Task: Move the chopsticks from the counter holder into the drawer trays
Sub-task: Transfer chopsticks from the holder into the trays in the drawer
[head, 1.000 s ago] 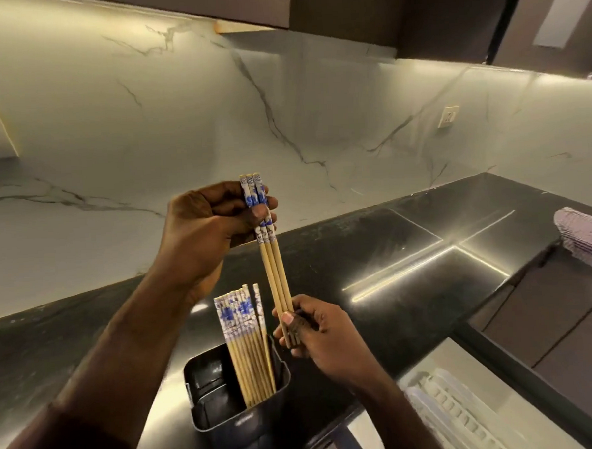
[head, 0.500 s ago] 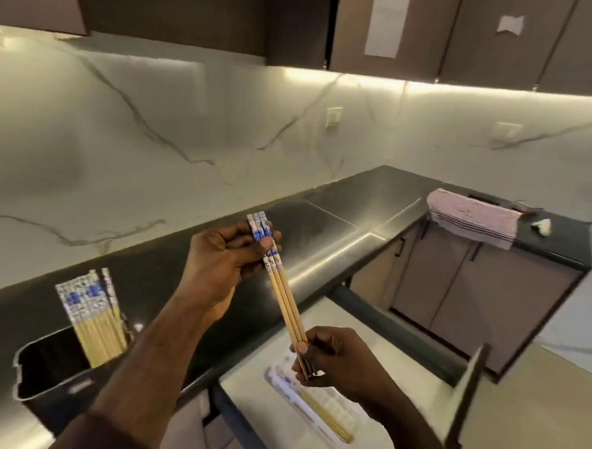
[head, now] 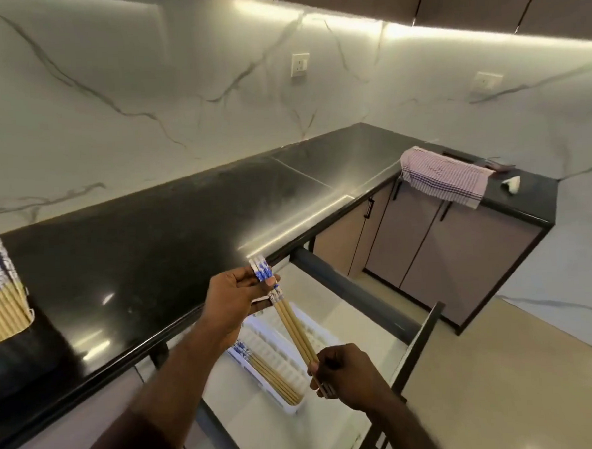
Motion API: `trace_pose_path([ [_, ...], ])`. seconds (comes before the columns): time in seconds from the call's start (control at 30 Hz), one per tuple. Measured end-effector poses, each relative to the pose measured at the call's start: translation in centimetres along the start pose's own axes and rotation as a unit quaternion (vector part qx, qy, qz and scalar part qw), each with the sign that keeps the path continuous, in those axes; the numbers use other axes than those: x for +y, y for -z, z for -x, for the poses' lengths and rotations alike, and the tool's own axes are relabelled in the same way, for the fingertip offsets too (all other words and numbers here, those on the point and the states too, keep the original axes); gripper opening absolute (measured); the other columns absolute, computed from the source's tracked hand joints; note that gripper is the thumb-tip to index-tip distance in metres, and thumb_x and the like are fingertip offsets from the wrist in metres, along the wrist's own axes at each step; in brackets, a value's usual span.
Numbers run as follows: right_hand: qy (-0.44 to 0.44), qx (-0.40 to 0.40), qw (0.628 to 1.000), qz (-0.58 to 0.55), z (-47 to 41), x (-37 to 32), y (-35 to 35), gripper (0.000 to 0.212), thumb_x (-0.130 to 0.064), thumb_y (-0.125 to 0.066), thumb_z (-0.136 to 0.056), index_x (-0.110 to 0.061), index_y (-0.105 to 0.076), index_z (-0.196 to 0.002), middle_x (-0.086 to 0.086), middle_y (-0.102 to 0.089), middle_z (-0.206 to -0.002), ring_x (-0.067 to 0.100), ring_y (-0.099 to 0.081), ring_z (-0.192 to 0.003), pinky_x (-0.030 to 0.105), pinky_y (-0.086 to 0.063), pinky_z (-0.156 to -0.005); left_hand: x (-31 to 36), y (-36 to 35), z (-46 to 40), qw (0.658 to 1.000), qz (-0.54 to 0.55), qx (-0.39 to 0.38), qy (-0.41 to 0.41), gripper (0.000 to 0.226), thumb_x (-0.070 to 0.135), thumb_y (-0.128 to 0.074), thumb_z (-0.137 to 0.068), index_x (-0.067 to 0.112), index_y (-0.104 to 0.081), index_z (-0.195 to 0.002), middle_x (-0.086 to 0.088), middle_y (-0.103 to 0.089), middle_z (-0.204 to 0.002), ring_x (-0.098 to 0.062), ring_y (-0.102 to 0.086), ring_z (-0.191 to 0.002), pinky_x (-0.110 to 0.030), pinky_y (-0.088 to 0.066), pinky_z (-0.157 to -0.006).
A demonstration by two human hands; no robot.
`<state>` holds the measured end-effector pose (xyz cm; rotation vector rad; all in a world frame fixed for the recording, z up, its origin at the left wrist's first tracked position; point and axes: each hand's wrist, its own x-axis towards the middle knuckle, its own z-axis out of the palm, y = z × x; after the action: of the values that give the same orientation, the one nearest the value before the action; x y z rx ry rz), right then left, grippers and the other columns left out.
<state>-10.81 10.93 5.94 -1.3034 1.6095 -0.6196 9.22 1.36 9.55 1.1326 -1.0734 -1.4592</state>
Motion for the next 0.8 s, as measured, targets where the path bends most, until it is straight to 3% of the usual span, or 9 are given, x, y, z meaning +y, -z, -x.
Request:
trace_pose_path([
  [0.17, -0.064, -0.018, 0.994, 0.09, -4.6, 2.6, -1.0, 0.026, -0.027, -0.063, -0.09, -0.007, -0.074, -0.079, 0.006, -0.076, -0.075, 0.011, -0.069, -0.062, 0.025, -0.057, -0.065, -5.4, 1.1, -3.5, 0.996, -0.046, 0.019, 0.069, 0.013, 0.005, -0.069, -0.083, 0.002, -0.068, -0.095, -0.01, -0.077, -0.085, -0.026, -0.075, -0.082, -0.029, -0.06, -0.063],
  [0.33, -0.116, -0.054, 0.985, 0.117, -10.3, 4.9, -2.6, 0.02, -0.012, -0.059, -0.085, -0.007, -0.069, -0.068, 0.012, -0.065, -0.068, 0.022, -0.07, -0.063, 0.039, -0.059, -0.065, -10.7, 2.7, -6.4, 0.979, -0.165, 0.009, 0.122, 0.014, 0.016, -0.072, -0.085, 0.007, -0.071, -0.096, -0.015, -0.075, -0.09, -0.031, -0.072, -0.088, -0.048, -0.057, -0.085],
  [0.47, -0.16, -0.072, 0.972, 0.158, -14.2, 6.5, -4.2, 0.024, -0.014, -0.062, -0.084, -0.011, -0.062, -0.06, 0.015, -0.069, -0.073, 0.031, -0.074, -0.079, 0.031, -0.058, -0.06, -14.3, 3.5, -8.4, 0.953, -0.28, 0.003, 0.115, 0.029, 0.025, -0.071, -0.085, 0.008, -0.065, -0.108, -0.009, -0.075, -0.099, -0.021, -0.072, -0.091, -0.04, -0.056, -0.088],
  [0.57, -0.173, -0.09, 0.957, 0.213, -16.8, 7.8, -5.3, 0.025, -0.026, -0.063, -0.086, -0.005, -0.07, -0.074, 0.018, -0.075, -0.091, 0.03, -0.072, -0.087, 0.034, -0.06, -0.074, -16.7, 4.0, -9.8, 0.93, -0.352, 0.013, 0.101, 0.037, 0.027, -0.07, -0.087, 0.007, -0.06, -0.116, -0.009, -0.072, -0.105, -0.023, -0.07, -0.096, -0.041, -0.055, -0.089],
  [0.63, -0.184, -0.093, 0.953, 0.223, -18.0, 8.5, -6.2, 0.028, -0.028, -0.062, -0.087, -0.002, -0.072, -0.091, 0.017, -0.074, -0.099, 0.03, -0.071, -0.092, 0.036, -0.059, -0.08, -18.2, 4.1, -10.2, 0.931, -0.359, 0.001, 0.07, 0.03, 0.024, -0.069, -0.087, 0.007, -0.063, -0.111, -0.009, -0.072, -0.103, -0.023, -0.069, -0.095, -0.042, -0.056, -0.087],
  [0.73, -0.195, -0.107, 0.943, 0.247, -19.3, 9.4, -7.5, 0.028, -0.029, -0.06, -0.089, -0.005, -0.069, -0.102, 0.014, -0.07, -0.109, 0.029, -0.067, -0.101, 0.031, -0.056, -0.083, -20.6, 4.3, -10.9, 0.899, -0.43, -0.031, 0.083, 0.031, 0.025, -0.068, -0.088, 0.014, -0.061, -0.116, -0.001, -0.069, -0.111, -0.014, -0.066, -0.103, -0.028, -0.051, -0.094],
  [0.8, -0.199, -0.117, 0.936, 0.266, -19.9, 10.0, -8.1, 0.028, -0.027, -0.059, -0.089, -0.006, -0.068, -0.104, 0.013, -0.068, -0.112, 0.029, -0.065, -0.104, 0.029, -0.053, -0.082, -21.9, 4.6, -11.4, 0.879, -0.464, -0.029, 0.102, 0.033, 0.031, -0.065, -0.088, 0.016, -0.06, -0.117, 0.002, -0.068, -0.111, -0.014, -0.064, -0.107, -0.029, -0.049, -0.096],
])
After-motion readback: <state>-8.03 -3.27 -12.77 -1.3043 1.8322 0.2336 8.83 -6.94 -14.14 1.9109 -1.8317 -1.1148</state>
